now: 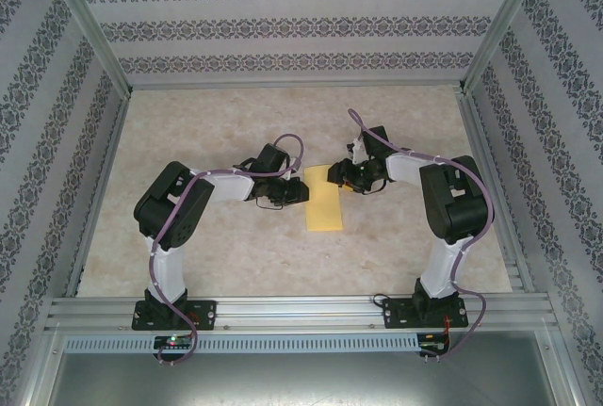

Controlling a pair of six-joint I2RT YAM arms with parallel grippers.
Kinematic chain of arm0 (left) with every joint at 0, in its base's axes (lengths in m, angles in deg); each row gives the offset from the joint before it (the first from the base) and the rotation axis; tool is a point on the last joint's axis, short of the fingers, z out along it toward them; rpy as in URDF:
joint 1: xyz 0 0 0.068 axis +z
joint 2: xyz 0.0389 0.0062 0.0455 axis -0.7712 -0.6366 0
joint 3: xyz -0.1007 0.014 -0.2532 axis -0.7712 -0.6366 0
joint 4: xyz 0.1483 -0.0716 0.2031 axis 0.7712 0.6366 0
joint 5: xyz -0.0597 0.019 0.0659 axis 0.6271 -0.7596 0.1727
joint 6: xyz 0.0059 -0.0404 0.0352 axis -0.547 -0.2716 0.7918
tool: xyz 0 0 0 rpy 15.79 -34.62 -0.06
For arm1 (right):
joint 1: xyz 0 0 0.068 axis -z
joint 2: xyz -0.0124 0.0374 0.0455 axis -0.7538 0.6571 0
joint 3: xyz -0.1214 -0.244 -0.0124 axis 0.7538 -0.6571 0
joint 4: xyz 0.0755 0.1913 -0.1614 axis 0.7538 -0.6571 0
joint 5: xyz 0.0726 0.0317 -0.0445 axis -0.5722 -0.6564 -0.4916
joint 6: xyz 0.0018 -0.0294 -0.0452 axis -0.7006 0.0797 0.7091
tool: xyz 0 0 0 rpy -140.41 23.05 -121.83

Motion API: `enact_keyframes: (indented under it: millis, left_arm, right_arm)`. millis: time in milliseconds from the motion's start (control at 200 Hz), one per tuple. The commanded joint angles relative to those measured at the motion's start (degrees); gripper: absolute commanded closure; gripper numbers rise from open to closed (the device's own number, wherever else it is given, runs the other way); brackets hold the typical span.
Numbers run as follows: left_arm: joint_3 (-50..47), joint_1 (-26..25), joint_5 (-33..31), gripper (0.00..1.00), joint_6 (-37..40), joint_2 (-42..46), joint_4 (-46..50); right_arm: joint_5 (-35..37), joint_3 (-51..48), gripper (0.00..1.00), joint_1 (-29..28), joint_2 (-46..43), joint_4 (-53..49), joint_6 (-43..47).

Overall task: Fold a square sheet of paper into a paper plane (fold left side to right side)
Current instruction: Fold the triangle a second time at the center of the table.

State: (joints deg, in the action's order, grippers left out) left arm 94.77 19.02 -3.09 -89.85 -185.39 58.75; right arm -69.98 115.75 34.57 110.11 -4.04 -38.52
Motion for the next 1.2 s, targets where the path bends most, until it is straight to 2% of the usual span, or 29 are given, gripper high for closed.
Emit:
enact_keyframes:
  millis: [0,335,520,605,924,1194]
  left_arm:
    - [-0.3,-0.5,-0.3,0.79,0.9,-0.7,0.9]
    - [-0.3,-0.5,-0.7,0.68,2.7,2.5,1.0]
    - [-4.1,-0.7,-3.7,0.54,4.7,9.4,-2.3]
    - [-6.0,-1.7,-6.6,0.51,6.9,13.1,-2.1]
    - [-7.7,-13.0,-20.8,0.43,15.9,22.7,4.2]
    - [-0.8,-23.1,-30.6,0.37,21.0,18.7,12.4]
  right_arm:
    - [-0.7,1.1,0.51,0.6,0.8,0.6,1.0]
    - [-3.9,0.5,0.59,0.7,-0.2,1.6,0.4]
    - [-4.3,1.3,0.64,0.9,-1.0,-0.1,0.9]
    - [-4.3,1.7,0.66,0.8,-1.3,-0.9,1.1]
    - [-5.9,4.8,0.88,0.9,-2.1,-5.5,0.6]
    - [-6.6,7.2,0.9,1.1,-2.1,-8.9,-0.1]
